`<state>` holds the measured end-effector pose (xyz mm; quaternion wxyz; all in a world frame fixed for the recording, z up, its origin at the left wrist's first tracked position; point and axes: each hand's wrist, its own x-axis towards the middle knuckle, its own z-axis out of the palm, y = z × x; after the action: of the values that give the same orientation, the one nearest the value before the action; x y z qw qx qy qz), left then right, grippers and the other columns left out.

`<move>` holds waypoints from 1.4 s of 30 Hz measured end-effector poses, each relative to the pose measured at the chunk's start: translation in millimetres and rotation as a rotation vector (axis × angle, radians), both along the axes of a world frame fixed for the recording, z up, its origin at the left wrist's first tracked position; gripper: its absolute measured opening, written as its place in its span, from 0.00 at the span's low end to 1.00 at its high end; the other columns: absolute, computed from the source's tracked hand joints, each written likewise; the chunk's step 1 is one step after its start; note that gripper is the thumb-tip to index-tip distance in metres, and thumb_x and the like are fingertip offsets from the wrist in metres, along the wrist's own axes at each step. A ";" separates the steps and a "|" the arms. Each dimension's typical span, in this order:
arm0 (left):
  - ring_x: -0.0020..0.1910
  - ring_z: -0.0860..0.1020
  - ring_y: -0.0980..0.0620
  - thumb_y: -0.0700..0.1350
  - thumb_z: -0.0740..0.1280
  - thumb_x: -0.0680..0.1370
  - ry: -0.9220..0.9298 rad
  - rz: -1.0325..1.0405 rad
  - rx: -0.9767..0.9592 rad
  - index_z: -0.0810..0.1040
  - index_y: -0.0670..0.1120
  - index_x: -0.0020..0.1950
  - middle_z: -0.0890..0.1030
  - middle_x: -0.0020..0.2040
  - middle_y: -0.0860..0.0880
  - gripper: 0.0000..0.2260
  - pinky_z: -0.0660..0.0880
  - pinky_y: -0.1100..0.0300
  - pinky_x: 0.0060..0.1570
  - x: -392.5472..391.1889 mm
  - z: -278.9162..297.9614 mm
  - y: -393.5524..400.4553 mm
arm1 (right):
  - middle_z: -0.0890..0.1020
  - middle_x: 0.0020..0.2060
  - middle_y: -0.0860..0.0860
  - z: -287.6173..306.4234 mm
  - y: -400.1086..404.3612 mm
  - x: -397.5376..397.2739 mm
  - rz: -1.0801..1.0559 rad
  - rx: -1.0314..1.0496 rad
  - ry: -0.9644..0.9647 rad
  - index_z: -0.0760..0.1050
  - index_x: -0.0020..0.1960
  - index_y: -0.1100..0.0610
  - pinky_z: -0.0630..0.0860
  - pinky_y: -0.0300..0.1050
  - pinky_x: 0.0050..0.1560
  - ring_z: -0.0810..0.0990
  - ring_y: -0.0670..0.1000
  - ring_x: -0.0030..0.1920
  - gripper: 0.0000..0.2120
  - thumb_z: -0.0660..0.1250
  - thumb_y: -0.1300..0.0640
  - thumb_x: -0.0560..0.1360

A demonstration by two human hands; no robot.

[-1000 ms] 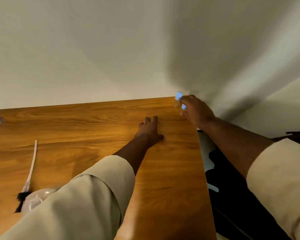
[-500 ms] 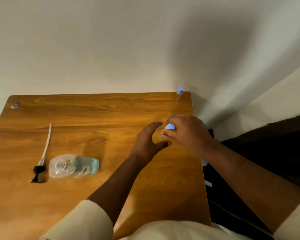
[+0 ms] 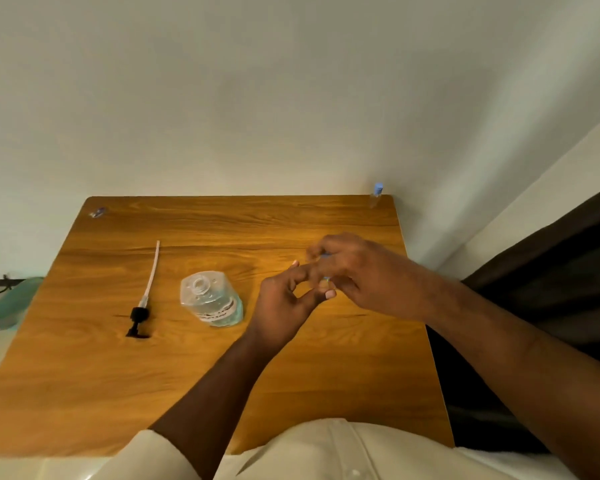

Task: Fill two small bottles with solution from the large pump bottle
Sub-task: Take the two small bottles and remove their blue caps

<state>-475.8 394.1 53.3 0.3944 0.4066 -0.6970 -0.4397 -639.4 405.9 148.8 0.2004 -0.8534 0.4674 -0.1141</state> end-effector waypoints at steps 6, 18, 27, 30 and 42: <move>0.53 0.82 0.63 0.46 0.75 0.72 0.008 0.053 -0.001 0.84 0.44 0.53 0.85 0.52 0.55 0.11 0.71 0.45 0.67 33.8 12.6 2.4 | 0.72 0.68 0.45 20.0 4.5 34.2 -0.303 -0.043 0.013 0.65 0.70 0.43 0.73 0.43 0.58 0.71 0.47 0.65 0.31 0.68 0.39 0.70; 0.51 0.81 0.65 0.43 0.77 0.70 -0.087 0.030 0.048 0.84 0.48 0.51 0.85 0.46 0.58 0.11 0.75 0.68 0.53 64.3 18.9 -9.6 | 0.80 0.55 0.49 29.2 -9.3 67.3 -0.039 -0.170 0.327 0.74 0.62 0.47 0.80 0.46 0.46 0.79 0.49 0.51 0.14 0.64 0.51 0.77; 0.45 0.81 0.66 0.38 0.76 0.70 -0.113 -0.031 0.024 0.84 0.49 0.47 0.84 0.41 0.60 0.09 0.74 0.71 0.47 52.1 15.5 -31.4 | 0.78 0.56 0.50 22.2 -27.4 52.4 -0.109 -0.130 0.446 0.70 0.65 0.49 0.77 0.43 0.45 0.77 0.49 0.50 0.21 0.61 0.40 0.76; 0.51 0.82 0.59 0.43 0.77 0.69 -0.216 -0.051 0.064 0.83 0.47 0.51 0.85 0.49 0.54 0.11 0.77 0.61 0.53 45.7 5.8 -40.3 | 0.80 0.52 0.50 16.9 -40.0 43.6 0.092 -0.166 0.383 0.75 0.59 0.51 0.79 0.46 0.43 0.78 0.49 0.48 0.12 0.66 0.58 0.76; 0.52 0.80 0.54 0.38 0.76 0.71 -0.170 0.120 0.292 0.79 0.51 0.54 0.81 0.50 0.57 0.16 0.77 0.62 0.49 8.8 -56.7 -73.3 | 0.80 0.51 0.44 -114.1 -60.8 -1.3 -0.672 0.225 -0.488 0.79 0.54 0.52 0.74 0.33 0.46 0.77 0.42 0.51 0.16 0.73 0.64 0.69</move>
<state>-467.0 320.8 -3.4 0.2962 0.5360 -0.6313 -0.4758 -640.7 345.0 34.6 0.3486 -0.5748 0.6678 -0.3196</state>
